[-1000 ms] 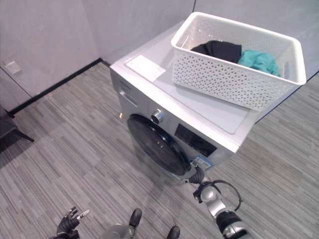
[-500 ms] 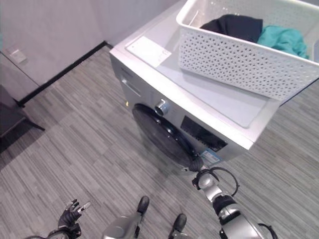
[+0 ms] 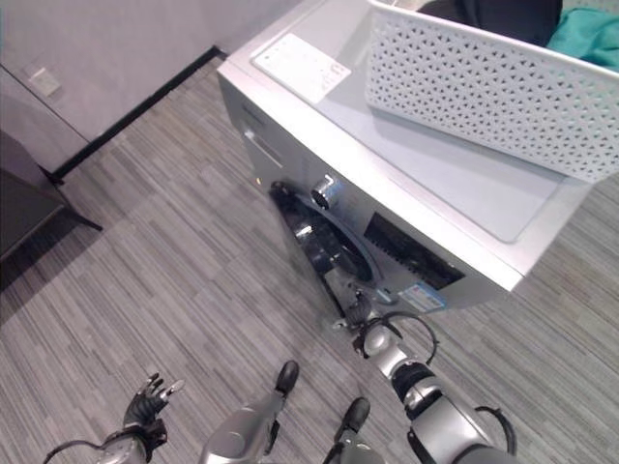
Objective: Grab the laundry basket,head to the washer,open it,put in the laundry and shut it.
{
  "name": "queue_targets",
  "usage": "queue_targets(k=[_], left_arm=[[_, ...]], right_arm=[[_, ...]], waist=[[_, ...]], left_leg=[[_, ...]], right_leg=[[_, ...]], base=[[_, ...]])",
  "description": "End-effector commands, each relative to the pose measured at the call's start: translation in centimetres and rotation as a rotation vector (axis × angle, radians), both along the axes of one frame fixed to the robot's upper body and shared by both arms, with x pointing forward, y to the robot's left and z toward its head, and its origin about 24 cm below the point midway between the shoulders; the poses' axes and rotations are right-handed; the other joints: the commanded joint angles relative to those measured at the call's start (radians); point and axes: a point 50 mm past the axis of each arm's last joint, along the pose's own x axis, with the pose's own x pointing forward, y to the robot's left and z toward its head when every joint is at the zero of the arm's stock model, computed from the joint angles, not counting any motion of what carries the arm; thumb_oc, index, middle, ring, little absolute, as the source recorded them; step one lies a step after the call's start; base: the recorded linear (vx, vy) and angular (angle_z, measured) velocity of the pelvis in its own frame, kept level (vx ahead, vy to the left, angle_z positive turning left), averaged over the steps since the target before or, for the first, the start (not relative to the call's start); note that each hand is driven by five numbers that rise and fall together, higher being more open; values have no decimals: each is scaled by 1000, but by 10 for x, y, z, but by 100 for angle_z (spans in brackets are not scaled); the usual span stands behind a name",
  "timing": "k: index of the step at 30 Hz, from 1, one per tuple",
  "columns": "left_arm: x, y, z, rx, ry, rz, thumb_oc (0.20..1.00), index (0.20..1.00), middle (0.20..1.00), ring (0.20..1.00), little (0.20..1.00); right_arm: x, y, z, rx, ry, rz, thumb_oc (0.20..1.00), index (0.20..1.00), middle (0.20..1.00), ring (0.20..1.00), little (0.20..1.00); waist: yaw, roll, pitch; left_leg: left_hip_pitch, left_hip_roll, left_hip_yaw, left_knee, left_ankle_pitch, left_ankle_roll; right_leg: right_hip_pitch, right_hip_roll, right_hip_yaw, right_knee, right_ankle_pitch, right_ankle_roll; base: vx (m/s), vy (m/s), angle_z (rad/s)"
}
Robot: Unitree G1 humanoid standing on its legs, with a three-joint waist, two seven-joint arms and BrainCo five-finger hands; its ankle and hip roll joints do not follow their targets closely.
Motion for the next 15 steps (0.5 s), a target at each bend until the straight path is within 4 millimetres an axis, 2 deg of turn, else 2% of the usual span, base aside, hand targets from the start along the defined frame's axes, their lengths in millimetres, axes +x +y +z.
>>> queue_targets(k=[1,3,4,9,10,12,15], left_arm=[[5,3,3,46,-14,-18,1000,1000,1000,1000,1000],[10,0,6,49,-34,-28,1000,1000,1000,1000,1000],[10,0,6,49,-34,-28,1000,1000,1000,1000,1000],[34,-7,24,49,-156,-57,1000,1000,1000,1000,1000],[34,-7,24,49,-156,-57,1000,1000,1000,1000,1000],[43,-9,31,54,-197,-79,1000,1000,1000,1000,1000],[46,-11,35,51,-217,-86,1000,1000,1000,1000,1000]], right_arm=[[22,57,29,145,-113,115,1000,1000,1000,1000,1000],[16,84,28,214,-97,164,1000,1000,1000,1000,1000],[16,84,28,214,-97,164,1000,1000,1000,1000,1000],[3,131,26,350,-20,264,1000,1000,1000,1000,1000],[3,131,26,351,-20,264,1000,1000,1000,1000,1000],[-3,146,27,421,12,301,1000,1000,1000,1000,1000],[-7,151,26,495,43,286,1000,1000,1000,1000,1000]], waist=[[60,-27,-32],[68,-26,-34],[68,-26,-34],[96,-26,-34],[96,-26,-35],[109,-26,-37],[114,-26,-36]], left_leg=[[-14,18,64,11,-21,10],[-14,19,62,12,-22,9],[-15,19,62,12,-22,9],[-5,20,65,10,-26,6],[-6,20,65,10,-26,6],[-1,22,63,10,-26,3],[5,23,63,10,-28,0]], right_leg=[[23,-118,55,59,-12,84],[26,-119,51,60,-14,83],[26,-119,51,60,-14,83],[30,-117,57,56,-14,84],[29,-117,57,56,-14,84],[37,-117,52,54,-18,84],[46,-116,49,53,-22,83]], base=[[0,0,0],[26,-11,-3],[0,0,0],[0,0,0],[-4,-22,-4],[2,-19,-3],[3,-7,3]])
